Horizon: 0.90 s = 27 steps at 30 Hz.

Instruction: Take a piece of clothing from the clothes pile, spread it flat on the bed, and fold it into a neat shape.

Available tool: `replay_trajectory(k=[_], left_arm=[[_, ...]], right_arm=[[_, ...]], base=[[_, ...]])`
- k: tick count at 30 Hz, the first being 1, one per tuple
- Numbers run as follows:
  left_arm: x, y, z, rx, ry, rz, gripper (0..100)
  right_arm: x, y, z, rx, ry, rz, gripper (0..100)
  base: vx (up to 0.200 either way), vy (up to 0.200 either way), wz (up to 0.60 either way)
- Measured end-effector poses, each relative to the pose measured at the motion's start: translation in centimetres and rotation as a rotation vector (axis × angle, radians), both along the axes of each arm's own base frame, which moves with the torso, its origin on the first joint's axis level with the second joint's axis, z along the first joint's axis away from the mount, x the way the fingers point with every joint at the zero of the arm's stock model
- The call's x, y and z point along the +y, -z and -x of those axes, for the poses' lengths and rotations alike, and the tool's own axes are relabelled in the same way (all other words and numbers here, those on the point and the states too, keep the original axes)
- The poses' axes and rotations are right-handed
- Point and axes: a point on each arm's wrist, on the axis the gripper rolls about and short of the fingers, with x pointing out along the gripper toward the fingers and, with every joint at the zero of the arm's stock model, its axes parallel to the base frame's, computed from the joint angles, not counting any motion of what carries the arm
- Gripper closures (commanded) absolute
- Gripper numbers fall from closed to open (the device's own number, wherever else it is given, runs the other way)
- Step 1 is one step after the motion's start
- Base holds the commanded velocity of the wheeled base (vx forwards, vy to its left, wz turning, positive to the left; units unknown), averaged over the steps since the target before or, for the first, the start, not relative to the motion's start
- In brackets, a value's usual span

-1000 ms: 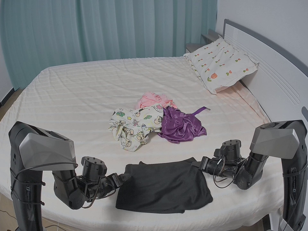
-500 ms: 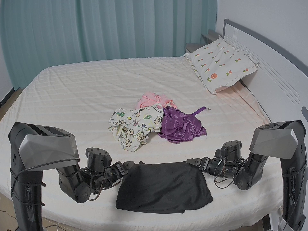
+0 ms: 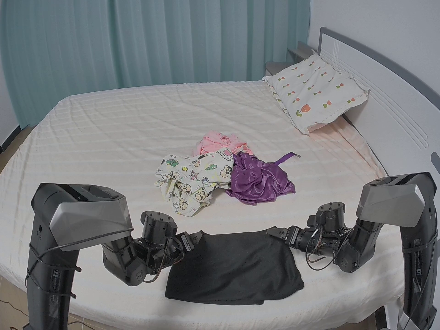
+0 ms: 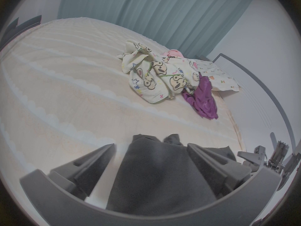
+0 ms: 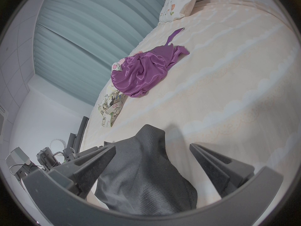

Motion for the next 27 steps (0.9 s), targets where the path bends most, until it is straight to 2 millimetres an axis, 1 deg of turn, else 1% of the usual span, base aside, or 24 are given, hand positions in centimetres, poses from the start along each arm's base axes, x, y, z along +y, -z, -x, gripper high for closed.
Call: replay_trajectory(k=[6,12,20,21,27], left_arm=[[0.1,0.8,-0.6,0.008,-0.033,0.004,100],[0.5,0.9,-0.8,0.018,-0.107,0.046,100],[1.1,1.0,-0.8,0.021,-0.129,0.047,100],[1.1,1.0,-0.8,0.021,-0.131,0.047,100],[1.2,1.0,-0.8,0.023,-0.134,0.046,100]], right_arm=[[-0.1,0.1,0.0,0.007,0.002,0.0,0],[0.0,0.2,0.0,0.018,0.002,-0.001,0],[0.2,0.3,0.0,0.036,0.015,-0.027,0],[0.2,0.3,0.0,0.037,0.015,-0.027,100],[0.3,0.3,0.0,0.038,0.014,-0.025,100]], base=[[0.0,0.0,0.0],[0.0,0.0,0.0],[0.0,0.0,0.0],[0.0,0.0,0.0],[0.0,0.0,0.0]])
